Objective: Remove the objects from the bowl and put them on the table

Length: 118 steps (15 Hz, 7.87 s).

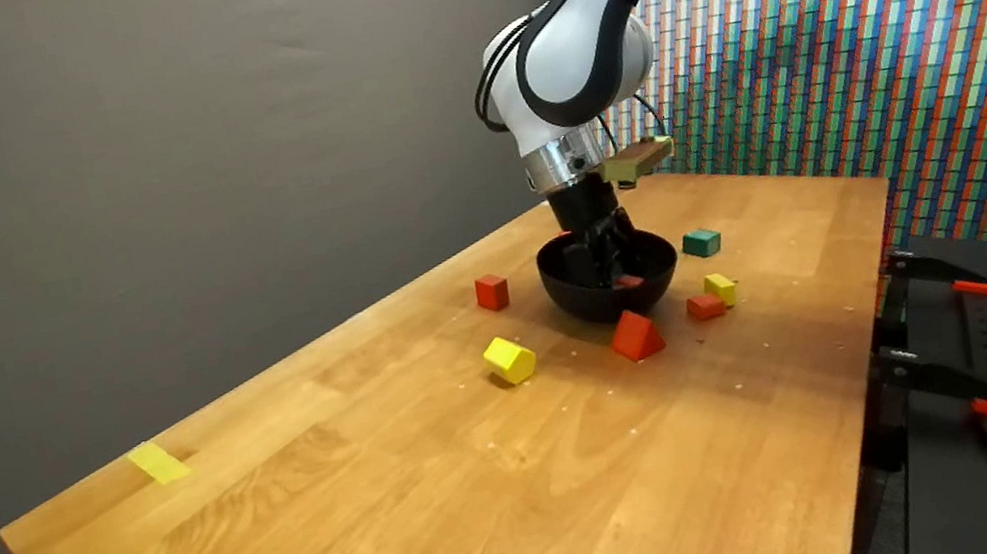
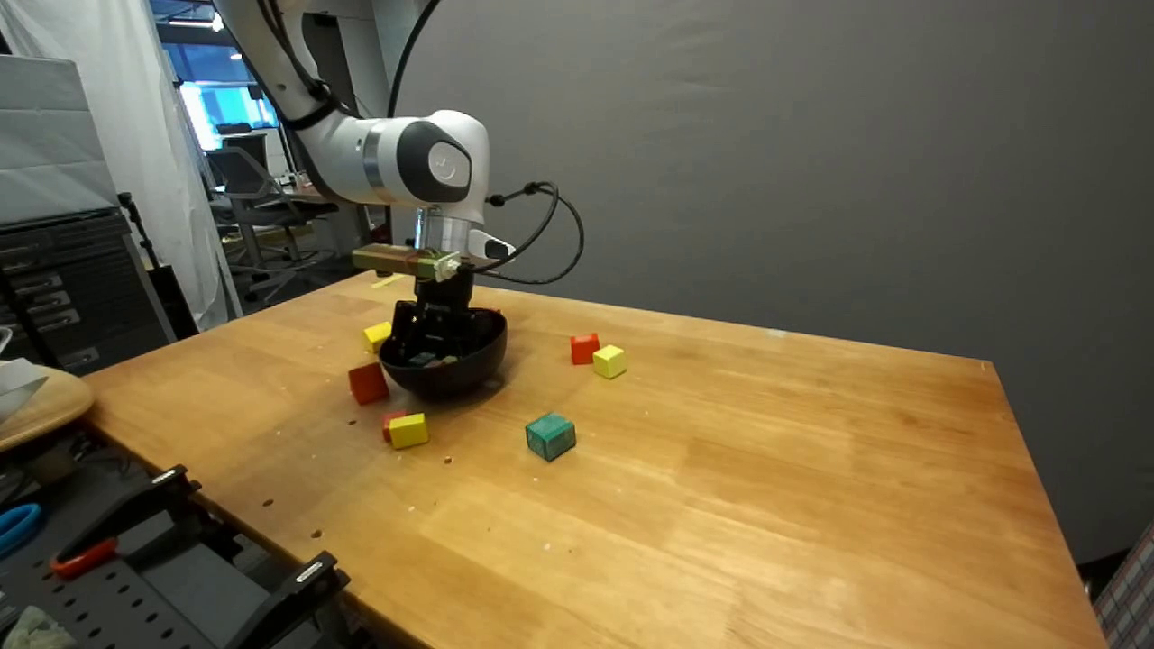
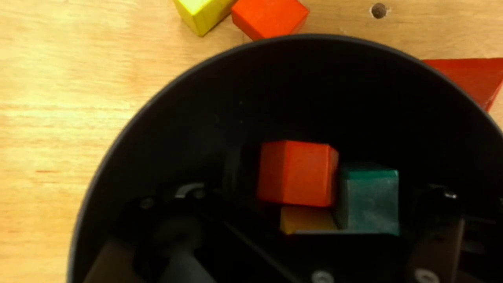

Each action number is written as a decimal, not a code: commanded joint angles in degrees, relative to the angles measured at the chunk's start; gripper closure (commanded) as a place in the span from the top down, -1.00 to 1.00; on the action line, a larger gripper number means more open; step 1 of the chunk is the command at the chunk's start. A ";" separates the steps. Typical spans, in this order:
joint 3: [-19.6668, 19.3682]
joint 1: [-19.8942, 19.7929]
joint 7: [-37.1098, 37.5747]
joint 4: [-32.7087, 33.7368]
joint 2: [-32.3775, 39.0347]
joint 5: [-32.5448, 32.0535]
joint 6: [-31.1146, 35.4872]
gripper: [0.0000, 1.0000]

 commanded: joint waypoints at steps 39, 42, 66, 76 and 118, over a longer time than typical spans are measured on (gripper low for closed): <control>3.53 -4.25 -36.95 50.59 17.78 -10.06 -12.14 -0.07; 3.45 -3.86 -36.95 51.57 20.59 -9.75 -12.31 -0.07; 3.12 -1.58 -22.89 23.26 5.16 -9.18 -10.74 1.00; 2.44 -2.06 -11.12 15.48 3.38 -4.03 -6.53 1.00; 8.84 -9.57 -18.37 -22.63 -10.01 -8.47 49.11 1.00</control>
